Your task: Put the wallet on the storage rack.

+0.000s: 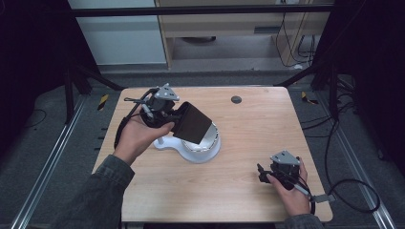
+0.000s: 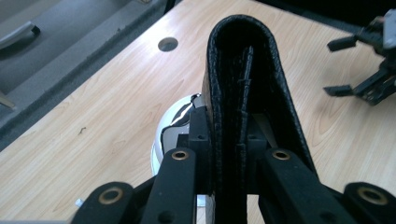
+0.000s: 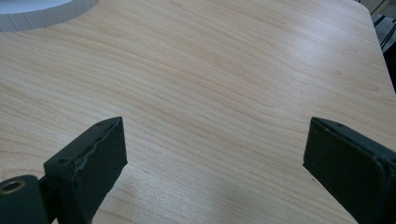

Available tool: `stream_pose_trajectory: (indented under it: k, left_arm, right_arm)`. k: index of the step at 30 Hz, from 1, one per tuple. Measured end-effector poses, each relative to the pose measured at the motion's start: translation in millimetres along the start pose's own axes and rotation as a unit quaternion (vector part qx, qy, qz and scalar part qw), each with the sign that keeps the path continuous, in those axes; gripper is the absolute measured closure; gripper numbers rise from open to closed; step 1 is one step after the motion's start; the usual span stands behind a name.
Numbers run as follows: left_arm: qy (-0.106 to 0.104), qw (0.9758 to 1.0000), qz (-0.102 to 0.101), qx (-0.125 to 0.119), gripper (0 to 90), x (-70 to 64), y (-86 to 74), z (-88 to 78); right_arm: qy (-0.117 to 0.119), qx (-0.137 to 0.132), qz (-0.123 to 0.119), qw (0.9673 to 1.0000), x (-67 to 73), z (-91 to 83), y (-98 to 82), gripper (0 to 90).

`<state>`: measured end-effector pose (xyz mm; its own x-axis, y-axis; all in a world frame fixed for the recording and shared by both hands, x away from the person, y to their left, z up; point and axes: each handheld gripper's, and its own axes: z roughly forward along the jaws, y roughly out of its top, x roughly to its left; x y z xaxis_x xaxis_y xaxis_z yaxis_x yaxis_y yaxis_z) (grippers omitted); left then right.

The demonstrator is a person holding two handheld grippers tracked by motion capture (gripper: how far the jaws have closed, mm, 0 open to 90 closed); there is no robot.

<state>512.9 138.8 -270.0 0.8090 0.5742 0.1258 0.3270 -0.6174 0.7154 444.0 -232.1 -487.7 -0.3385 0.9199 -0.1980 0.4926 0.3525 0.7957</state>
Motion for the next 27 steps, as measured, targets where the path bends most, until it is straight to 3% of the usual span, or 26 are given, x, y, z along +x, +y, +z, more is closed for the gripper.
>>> stream_pose_trajectory:
  k: [10, 27]
  left_arm:
    - [-0.005, 0.9998, -0.001, 0.019, 79.6, 1.0, -2.1, 22.2]
    - [-0.030, 0.9981, -0.010, 0.052, 79.3, 3.7, -6.1, 62.5]
  right_arm:
    - [-0.001, -0.002, 0.004, 1.0000, -1.4, -0.2, 0.0, 6.0]
    - [0.000, 0.001, 0.004, 1.0000, -0.3, -1.0, 0.3, 6.0]
